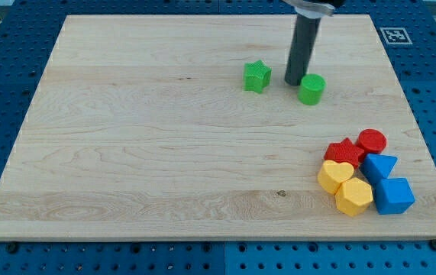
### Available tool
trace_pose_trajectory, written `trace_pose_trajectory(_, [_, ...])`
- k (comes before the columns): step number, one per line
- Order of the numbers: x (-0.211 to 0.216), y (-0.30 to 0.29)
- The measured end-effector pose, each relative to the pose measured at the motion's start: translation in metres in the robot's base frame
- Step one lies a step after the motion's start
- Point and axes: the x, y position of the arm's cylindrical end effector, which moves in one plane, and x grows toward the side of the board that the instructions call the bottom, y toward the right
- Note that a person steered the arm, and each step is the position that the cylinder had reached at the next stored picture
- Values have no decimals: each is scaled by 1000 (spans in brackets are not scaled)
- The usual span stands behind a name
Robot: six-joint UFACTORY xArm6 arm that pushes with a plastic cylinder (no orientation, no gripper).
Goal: Move your arm towards the center
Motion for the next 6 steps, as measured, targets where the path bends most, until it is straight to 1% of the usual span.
trace_pose_trajectory(1, [20, 29])
trace_pose_trajectory(3, [68, 55])
trace_pose_trajectory(4, [73, 45])
trace_pose_trajectory(5, [73, -12])
trace_pose_trajectory(6, [57, -74])
